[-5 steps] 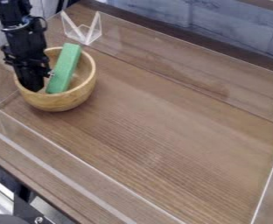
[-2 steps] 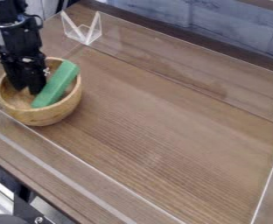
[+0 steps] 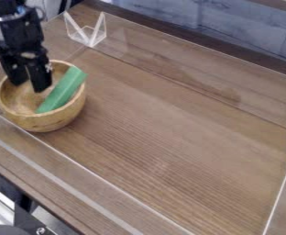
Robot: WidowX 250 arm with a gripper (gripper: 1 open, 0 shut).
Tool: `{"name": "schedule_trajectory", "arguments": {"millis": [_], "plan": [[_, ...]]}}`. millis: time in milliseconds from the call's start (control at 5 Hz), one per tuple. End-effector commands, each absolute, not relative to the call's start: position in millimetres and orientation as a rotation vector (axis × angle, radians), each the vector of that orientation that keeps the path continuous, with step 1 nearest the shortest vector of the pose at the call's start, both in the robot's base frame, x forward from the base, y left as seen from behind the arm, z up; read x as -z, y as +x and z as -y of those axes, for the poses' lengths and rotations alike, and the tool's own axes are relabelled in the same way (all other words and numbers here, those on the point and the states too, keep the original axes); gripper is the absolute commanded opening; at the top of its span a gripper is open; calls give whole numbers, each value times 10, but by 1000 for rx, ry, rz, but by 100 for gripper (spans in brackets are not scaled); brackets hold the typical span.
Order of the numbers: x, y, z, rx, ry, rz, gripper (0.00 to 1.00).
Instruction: Put green object into wooden bowl
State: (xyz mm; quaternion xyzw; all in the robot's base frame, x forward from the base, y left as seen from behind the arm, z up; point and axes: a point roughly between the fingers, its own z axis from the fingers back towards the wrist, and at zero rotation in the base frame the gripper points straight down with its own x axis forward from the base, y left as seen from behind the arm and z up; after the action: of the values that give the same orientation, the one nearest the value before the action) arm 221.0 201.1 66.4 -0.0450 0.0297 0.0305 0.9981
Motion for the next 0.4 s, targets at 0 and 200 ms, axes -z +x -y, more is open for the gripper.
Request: {"name": "schedule_trajectory", "arguments": {"millis": [0, 200], "plan": [[-1080, 2317, -1924, -11, -37, 37, 100], [-1255, 2364, -1747, 24, -40, 57, 100]]}}
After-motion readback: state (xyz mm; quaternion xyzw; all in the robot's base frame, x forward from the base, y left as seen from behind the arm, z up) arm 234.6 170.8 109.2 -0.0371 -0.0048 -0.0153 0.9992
